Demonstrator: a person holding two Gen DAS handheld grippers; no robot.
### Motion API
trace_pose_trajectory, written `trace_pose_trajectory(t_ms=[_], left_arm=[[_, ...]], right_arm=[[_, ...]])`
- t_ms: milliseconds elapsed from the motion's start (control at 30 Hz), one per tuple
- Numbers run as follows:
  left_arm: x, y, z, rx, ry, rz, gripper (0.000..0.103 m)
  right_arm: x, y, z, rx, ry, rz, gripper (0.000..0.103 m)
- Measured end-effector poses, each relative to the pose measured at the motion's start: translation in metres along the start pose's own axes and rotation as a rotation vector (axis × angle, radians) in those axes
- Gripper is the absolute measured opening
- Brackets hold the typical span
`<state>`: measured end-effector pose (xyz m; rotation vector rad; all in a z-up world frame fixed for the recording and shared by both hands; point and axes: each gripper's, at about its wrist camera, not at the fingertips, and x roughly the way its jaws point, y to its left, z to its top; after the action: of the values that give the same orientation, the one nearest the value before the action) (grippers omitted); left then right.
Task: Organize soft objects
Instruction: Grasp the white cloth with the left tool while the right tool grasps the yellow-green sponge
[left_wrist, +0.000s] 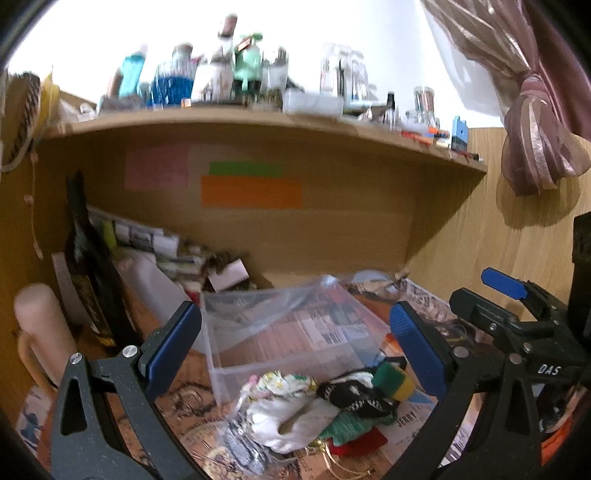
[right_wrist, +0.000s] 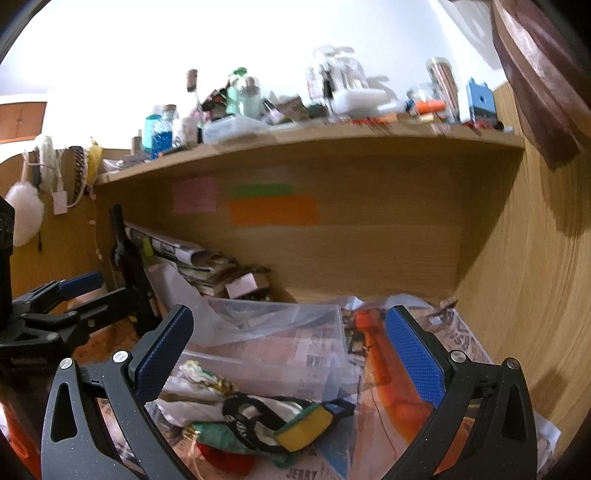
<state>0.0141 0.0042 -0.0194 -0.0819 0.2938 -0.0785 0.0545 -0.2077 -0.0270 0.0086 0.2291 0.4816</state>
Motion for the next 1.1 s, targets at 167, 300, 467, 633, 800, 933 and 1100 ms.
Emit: trace_pose_trajectory(t_ms=[167,300,467,633,800,933,1100], left_arm=[[0.020,0.006,-0.018,-0.031,0.086,-0.009,0.103],[0.036,0.008,-0.034,-0.031,0.164,-0.009,0.089],[0.058,0.012,-0.053,-0.056,0.264,-0.012,0.074],[0.075,0.012,-0.064,-0.063,0.324,-0.003,0.063],[0.092,0.013,-0.070,-0.070,0.370,0.014,0.056],[0.105,0.014,-0.076,-0.074,0.402,0.034,0.055],[0.113,0.019,-0.079,-0.091,0.423,0.058,0.039]], right_arm=[[0.013,-0.013,-0.017,0.023,0.080,-0.017,0.102],[0.022,-0.023,-0.031,0.038,0.153,-0.022,0.094],[0.034,-0.035,-0.051,0.059,0.238,-0.016,0.084],[0.046,-0.042,-0.069,0.100,0.315,0.016,0.073],[0.059,-0.043,-0.082,0.140,0.365,0.060,0.070],[0.069,-0.042,-0.090,0.161,0.407,0.096,0.059],[0.071,-0.036,-0.094,0.164,0.431,0.139,0.045]])
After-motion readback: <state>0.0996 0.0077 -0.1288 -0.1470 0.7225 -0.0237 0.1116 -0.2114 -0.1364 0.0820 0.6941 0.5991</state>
